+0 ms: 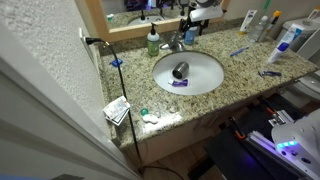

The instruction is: Push the faucet handle down

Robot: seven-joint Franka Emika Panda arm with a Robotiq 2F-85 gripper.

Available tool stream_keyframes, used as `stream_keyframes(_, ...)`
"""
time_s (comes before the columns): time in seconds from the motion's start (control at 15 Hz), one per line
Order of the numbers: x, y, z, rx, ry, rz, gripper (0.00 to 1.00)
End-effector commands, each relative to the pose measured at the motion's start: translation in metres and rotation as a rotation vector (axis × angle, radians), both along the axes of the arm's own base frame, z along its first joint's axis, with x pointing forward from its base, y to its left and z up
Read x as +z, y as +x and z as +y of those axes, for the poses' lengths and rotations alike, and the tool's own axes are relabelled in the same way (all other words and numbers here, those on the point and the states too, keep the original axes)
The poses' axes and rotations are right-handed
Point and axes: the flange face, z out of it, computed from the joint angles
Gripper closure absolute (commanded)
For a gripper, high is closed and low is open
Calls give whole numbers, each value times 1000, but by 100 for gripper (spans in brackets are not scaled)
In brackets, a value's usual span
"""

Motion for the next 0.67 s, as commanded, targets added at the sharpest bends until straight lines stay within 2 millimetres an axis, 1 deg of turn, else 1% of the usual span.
stream_keyframes(0.0, -28, -22, 4, 31, -23, 63, 0)
stream_keyframes(0.13, -11, -31, -1, 13, -10, 61, 0)
stream_keyframes(0.27, 34, -50, -20, -9, -29, 26, 0)
stream_keyframes(0.33, 47, -54, -26, -1, -53, 17, 0)
stream_keyframes(0.4, 66, -61, -35, -7, -73, 16, 0)
stream_keyframes(0.47, 84, -73, -42, 19, -52, 50, 0)
stream_keyframes(0.53, 58, -43, -28, -5, -53, 24, 0)
stream_keyframes(0.6, 77, -52, -35, -1, -55, 30, 0)
